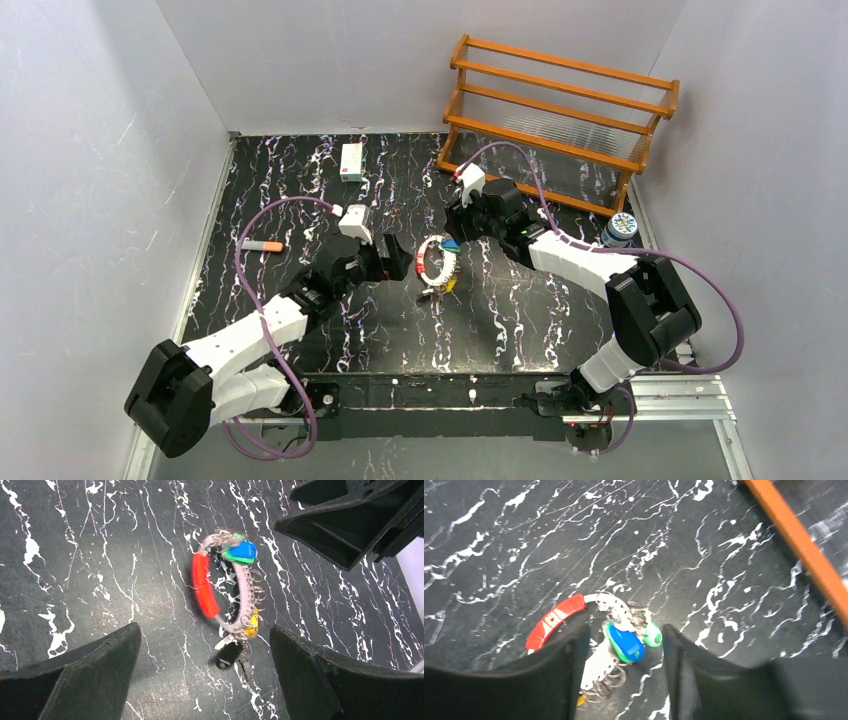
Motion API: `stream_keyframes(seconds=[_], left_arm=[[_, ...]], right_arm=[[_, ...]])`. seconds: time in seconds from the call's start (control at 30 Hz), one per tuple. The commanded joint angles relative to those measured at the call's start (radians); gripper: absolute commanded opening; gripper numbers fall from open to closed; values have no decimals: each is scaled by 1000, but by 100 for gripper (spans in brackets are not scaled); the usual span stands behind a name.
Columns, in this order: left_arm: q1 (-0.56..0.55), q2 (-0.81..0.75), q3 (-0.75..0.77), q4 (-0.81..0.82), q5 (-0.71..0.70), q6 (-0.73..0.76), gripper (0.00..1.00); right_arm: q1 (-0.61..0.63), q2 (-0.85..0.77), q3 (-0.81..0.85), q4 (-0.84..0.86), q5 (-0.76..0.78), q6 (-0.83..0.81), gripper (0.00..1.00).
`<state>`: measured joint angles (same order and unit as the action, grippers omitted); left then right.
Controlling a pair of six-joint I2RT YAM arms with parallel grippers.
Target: Put the keys on the keyring
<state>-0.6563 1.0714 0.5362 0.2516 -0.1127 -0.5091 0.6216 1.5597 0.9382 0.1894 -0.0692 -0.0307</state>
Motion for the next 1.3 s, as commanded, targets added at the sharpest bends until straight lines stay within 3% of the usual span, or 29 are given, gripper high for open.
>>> stream_keyframes(seconds=[0.0, 0.1, 0.27, 0.63, 0.97, 1.27], left_arm=[[4, -19, -23, 71, 22, -13, 98], [5, -5, -25, 87, 28, -21, 98], [20, 15, -35, 109, 36, -22, 98], [161, -4, -97, 168, 72, -48, 98], [179, -220, -202, 172, -220, 141, 98], [179, -185, -258, 247, -465, 230, 98]], right_arm=[[-34, -23, 33, 61, -14, 1, 74], [-65, -41, 12, 77, -37, 21, 88], [-101, -65, -25, 104, -89, 62, 98], [-175, -130, -154, 123, -134, 142, 99], [-231, -331, -374, 182, 56, 161, 99], [-231, -491, -525, 278, 343, 52, 99]])
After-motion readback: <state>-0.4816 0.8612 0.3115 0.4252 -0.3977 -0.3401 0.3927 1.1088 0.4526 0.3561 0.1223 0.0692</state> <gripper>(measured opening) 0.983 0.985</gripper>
